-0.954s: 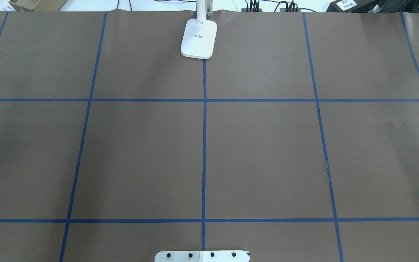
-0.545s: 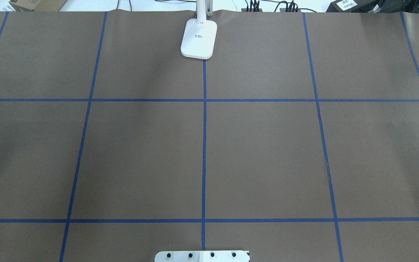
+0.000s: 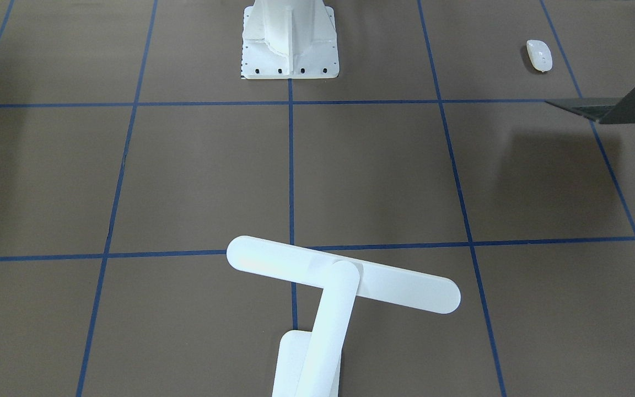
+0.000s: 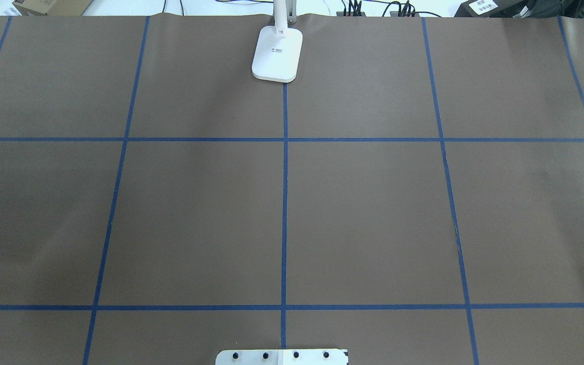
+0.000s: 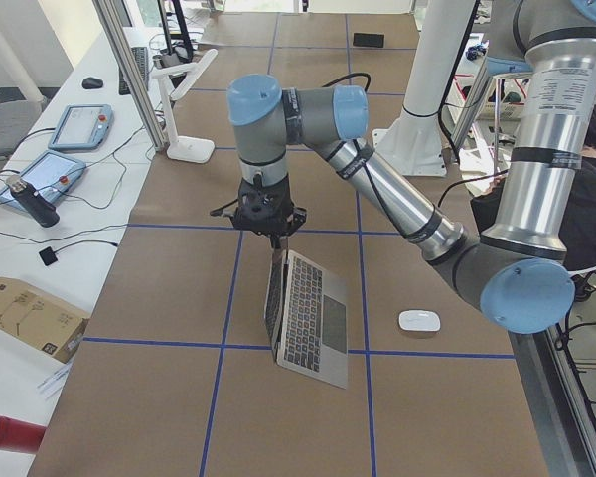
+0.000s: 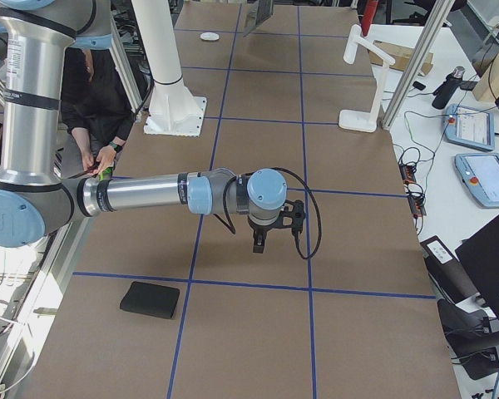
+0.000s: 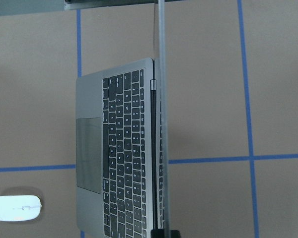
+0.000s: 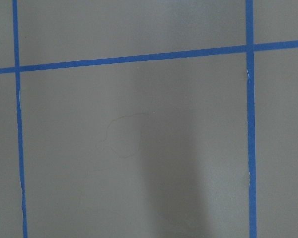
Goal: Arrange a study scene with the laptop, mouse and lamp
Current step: 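Lower the grey laptop onto the table near the lamp with the left gripper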
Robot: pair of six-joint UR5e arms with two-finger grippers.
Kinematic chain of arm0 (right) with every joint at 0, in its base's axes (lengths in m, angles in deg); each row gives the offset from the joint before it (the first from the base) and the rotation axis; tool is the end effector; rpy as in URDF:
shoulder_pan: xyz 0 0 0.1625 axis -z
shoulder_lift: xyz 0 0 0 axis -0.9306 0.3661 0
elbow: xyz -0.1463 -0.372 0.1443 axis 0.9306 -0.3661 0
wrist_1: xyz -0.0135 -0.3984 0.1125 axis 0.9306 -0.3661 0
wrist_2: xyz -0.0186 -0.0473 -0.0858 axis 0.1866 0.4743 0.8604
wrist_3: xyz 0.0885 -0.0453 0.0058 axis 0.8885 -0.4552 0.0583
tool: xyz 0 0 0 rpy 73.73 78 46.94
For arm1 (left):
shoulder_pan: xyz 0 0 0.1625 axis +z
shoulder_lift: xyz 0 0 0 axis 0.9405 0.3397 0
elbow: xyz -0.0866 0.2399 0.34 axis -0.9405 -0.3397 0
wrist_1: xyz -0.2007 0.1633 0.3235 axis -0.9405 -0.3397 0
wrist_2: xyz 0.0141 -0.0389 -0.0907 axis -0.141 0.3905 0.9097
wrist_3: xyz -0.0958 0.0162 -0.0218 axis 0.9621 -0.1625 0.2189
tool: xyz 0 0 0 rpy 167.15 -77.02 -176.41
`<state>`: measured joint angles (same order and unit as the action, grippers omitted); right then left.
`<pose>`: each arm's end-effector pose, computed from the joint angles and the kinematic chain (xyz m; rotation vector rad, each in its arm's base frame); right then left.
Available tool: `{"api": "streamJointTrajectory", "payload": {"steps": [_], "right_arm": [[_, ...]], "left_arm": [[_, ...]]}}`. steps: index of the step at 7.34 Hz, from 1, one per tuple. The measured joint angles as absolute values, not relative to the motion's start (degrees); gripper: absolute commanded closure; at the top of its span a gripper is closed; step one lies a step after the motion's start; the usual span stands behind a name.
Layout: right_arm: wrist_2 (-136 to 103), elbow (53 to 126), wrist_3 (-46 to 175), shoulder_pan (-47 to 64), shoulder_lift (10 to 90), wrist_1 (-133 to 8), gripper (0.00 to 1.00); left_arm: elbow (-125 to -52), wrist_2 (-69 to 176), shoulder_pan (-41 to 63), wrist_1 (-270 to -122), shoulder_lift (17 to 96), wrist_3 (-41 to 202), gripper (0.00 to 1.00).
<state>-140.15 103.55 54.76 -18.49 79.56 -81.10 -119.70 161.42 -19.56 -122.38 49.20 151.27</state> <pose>0.0281 -0.4233 0.5825 -0.0483 -0.9892 0.0411 -0.0673 -0.4662 0.3852 -0.5595 0.5152 -1.4402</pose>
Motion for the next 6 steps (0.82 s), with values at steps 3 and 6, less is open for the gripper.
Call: {"api": "streamJointTrajectory", "payload": {"steps": [3,6], "right_arm": [[-139.4,102.49,54.76,-18.49,79.91,-81.14,0.0],[-139.33,101.96,54.76,-18.54,80.07,-81.12,0.0]], "left_arm": [[-118.98,165.59,-4.65,-113.95,63.98,162.53,1.0],[-112.8,167.14,7.56,-111.64,77.21,174.73,1.0]]}}
